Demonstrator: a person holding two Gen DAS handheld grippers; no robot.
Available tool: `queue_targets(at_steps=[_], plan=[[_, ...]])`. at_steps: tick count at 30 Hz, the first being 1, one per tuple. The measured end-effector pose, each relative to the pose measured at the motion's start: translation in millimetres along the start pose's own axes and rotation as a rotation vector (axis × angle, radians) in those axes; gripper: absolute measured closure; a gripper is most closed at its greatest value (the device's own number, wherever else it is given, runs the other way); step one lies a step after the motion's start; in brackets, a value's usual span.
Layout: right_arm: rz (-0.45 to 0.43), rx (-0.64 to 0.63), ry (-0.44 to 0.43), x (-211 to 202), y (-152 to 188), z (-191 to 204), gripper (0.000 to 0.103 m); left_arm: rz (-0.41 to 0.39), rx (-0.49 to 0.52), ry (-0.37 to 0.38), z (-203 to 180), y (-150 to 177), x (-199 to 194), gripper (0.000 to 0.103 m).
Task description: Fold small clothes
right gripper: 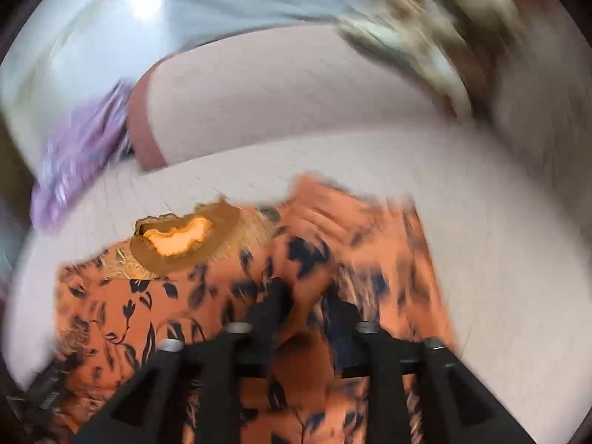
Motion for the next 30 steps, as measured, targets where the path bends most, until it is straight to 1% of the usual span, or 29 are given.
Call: queue_targets(at_steps=[1, 2, 3, 4, 5, 7, 8, 10, 12, 13, 15, 16, 17, 18, 19, 20, 21, 23, 24, 25, 26, 27, 28, 29, 30], plan=[[0.043, 0.045, -0.028, 7, 15, -11, 0.018, -0.004, -0.005, 0.010, 1, 0, -1, 0.022], [0.096, 0.107, -0.067, 17, 33, -25, 0.018, -0.008, -0.012, 0.022, 1, 0, -1, 0.022], [0.108, 0.164, -0.120, 19, 44, -33, 0.018, -0.009, -0.017, 0.029, 2, 0, -1, 0.021], [0.078, 0.199, -0.168, 13, 44, -37, 0.018, -0.008, -0.018, 0.033, 2, 0, 0, 0.020], [0.066, 0.232, -0.205, 9, 44, -39, 0.018, -0.005, -0.014, 0.035, 1, 0, 1, 0.018], [0.079, 0.298, -0.272, 10, 40, -44, 0.018, 0.001, -0.001, 0.026, -2, 0, 2, 0.017], [0.088, 0.323, -0.288, 14, 38, -48, 0.018, 0.002, 0.001, 0.024, -2, 0, 2, 0.017], [0.078, 0.378, -0.320, 18, 31, -57, 0.018, 0.005, -0.008, 0.038, -2, -1, 1, 0.016], [0.088, 0.424, -0.338, 23, 28, -58, 0.019, 0.003, -0.034, 0.066, 0, -3, -1, 0.016], [0.088, 0.430, -0.342, 25, 28, -59, 0.022, 0.005, -0.045, 0.079, 1, -4, -1, 0.016], [0.098, 0.385, -0.315, 26, 26, -57, 0.057, 0.020, -0.065, 0.103, 4, -6, -1, 0.019], [0.116, 0.360, -0.302, 30, 25, -50, 0.082, 0.026, -0.073, 0.099, 6, -7, -1, 0.032], [0.124, 0.342, -0.289, 34, 23, -48, 0.084, 0.044, -0.070, 0.076, 10, -10, 1, 0.058], [0.124, 0.315, -0.279, 33, 22, -47, 0.085, 0.070, -0.063, 0.073, 12, -12, 4, 0.068], [0.119, 0.275, -0.273, 34, 17, -40, 0.088, 0.092, -0.077, 0.105, 11, -13, 6, 0.076], [0.110, 0.244, -0.274, 31, 13, -35, 0.089, 0.121, -0.101, 0.142, 11, -16, 9, 0.082], [0.089, 0.202, -0.280, 24, 6, -26, 0.089, 0.135, -0.110, 0.153, 11, -18, 10, 0.084], [0.028, 0.137, -0.290, 7, -5, -14, 0.089, 0.131, -0.103, 0.152, 9, -24, 9, 0.087], [-0.014, 0.111, -0.294, -5, -12, -10, 0.089, 0.117, -0.093, 0.145, 9, -28, 8, 0.087], [-0.038, 0.100, -0.289, -12, -13, -9, 0.089, 0.108, -0.098, 0.143, 9, -30, 8, 0.087], [-0.058, 0.098, -0.260, -13, -11, -15, 0.086, 0.113, -0.115, 0.153, 8, -31, 10, 0.076], [-0.048, 0.106, -0.243, -6, -3, -22, 0.084, 0.130, -0.131, 0.148, 9, -31, 15, 0.062], [0.009, 0.135, -0.259, 9, 8, -30, 0.072, 0.136, -0.144, 0.142, 10, -32, 18, 0.036], [0.073, 0.183, -0.278, 21, 19, -38, 0.053, 0.121, -0.151, 0.152, 9, -36, 19, 0.028], [0.118, 0.241, -0.300, 28, 28, -47, 0.053, 0.108, -0.144, 0.154, 6, -40, 20, 0.028]])
Point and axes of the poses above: each gripper's, at about its wrist camera, not at the fingertips, and x roughly the way its jaws point, z to its left, y to its underside, the point moved 9 cm from there along x, roughly the way its jaws point, and after that the axes turned 3 degrees about y, right-handed, at the moved point
